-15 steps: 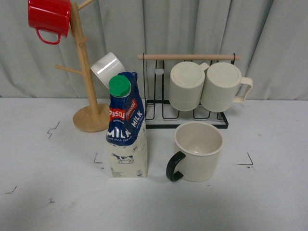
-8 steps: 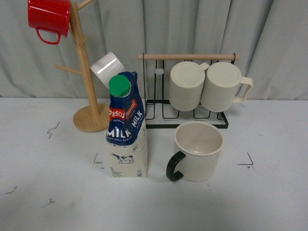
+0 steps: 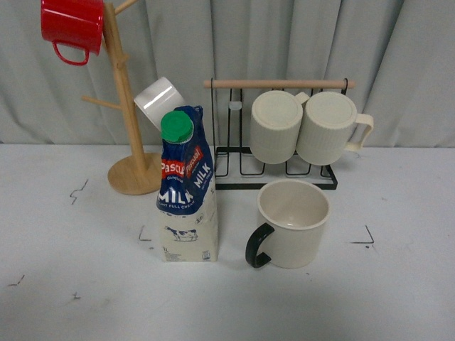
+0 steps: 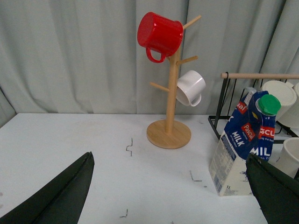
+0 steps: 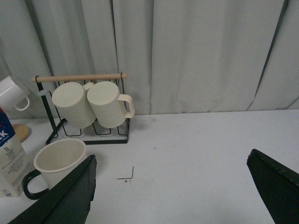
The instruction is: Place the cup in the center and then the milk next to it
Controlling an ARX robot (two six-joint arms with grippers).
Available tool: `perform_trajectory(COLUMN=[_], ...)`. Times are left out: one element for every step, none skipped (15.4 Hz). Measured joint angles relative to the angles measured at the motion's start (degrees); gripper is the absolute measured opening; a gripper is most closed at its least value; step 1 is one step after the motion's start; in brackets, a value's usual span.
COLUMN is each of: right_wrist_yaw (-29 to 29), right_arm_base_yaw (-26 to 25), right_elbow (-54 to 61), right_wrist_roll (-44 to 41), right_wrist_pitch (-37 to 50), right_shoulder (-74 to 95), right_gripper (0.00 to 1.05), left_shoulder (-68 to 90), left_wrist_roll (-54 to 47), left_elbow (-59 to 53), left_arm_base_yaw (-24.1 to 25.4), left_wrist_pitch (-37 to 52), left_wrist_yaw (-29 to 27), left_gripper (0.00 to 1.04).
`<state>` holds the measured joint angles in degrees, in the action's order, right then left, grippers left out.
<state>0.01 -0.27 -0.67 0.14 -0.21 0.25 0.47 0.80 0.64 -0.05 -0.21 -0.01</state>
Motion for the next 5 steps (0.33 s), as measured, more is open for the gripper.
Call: perform_trajectory(right_wrist_yaw=[0.0,0.0,-0.02,0.0,0.0], right_arm_base_yaw=[0.0,0.0,0.0,0.0,0.0], right_elbow=[0.0,0.0,0.0,0.0,0.0], right_wrist_roll=[0.02,0.02,0.0,0.02,0.0], right_wrist_pitch=[0.0,0.0,0.0,0.0,0.0], right_shoulder=[0.0,0.0,0.0,0.0,0.0], right_gripper=[0.98,0.98,0.98,0.98,0.98], left_shoulder=[0.0,0.0,0.0,0.0,0.0], left_wrist_roll=[0.0,0.0,0.0,0.0,0.0], left_elbow=[0.0,0.0,0.0,0.0,0.0], left_arm_base_yaw=[0.0,0.0,0.0,0.0,0.0], left_wrist_pitch=[0.0,0.0,0.0,0.0,0.0], left_wrist_yaw=[0.0,0.0,0.0,0.0,0.0], left_gripper=[0.98,0.98,0.98,0.98,0.98])
